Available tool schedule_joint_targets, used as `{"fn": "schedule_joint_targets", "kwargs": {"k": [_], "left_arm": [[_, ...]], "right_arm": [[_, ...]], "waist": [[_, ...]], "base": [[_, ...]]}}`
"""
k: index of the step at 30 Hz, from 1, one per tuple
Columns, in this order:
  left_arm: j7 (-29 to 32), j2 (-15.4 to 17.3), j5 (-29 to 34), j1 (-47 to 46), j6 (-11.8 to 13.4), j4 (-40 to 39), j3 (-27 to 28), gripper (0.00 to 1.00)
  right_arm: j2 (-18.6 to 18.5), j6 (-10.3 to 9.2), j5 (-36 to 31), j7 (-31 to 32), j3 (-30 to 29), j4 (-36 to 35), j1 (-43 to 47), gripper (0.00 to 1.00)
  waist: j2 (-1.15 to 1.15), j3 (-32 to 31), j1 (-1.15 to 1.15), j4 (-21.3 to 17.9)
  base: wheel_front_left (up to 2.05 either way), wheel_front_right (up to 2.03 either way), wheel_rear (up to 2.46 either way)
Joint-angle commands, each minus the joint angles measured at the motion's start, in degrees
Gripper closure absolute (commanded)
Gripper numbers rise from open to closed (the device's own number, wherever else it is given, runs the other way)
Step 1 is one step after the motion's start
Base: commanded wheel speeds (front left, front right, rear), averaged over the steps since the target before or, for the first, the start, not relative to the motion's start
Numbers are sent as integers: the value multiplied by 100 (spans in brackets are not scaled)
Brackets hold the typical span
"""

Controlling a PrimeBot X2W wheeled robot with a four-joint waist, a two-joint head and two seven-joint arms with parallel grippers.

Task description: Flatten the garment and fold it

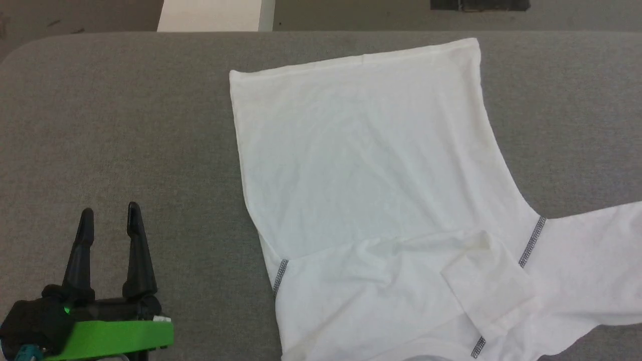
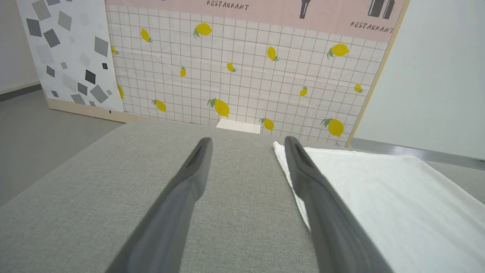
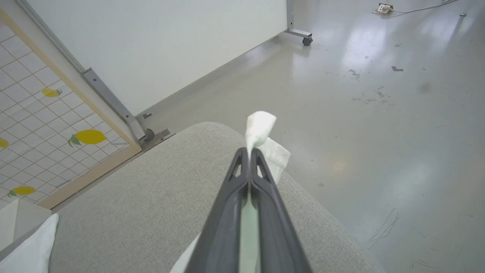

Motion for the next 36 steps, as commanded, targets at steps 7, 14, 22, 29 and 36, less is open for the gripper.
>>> {"fn": "schedule_joint_targets", "kwargs": {"k": [7, 14, 22, 29, 36], "left_arm": [[102, 4, -36, 177, 60, -45, -75, 0], [151, -2, -57, 283, 94, -72, -114, 0], [214, 35, -72, 325, 132, -168, -111, 0], [223, 7, -88, 220, 146, -198, -190, 0], [171, -29, -140, 116, 125, -127, -252, 0]], "right_arm": [[149, -8, 467, -22, 635, -451, 253, 100], [490, -8, 1071, 370, 2166, -1448, 366, 100], [1302, -8, 1421, 760, 4292, -2387, 734, 100], [1691, -8, 1548, 627, 6127, -2364, 1169, 100], [1729, -8, 1628, 189, 7342, -1473, 1441, 100]], "waist": [[0, -706, 0, -275], [0, -903, 0, -201], [0, -909, 0, -36], [0, -743, 0, 220], [0, -552, 0, 569]], "base": [[0, 0, 0], [0, 0, 0], [0, 0, 0], [0, 0, 0], [0, 0, 0]]}}
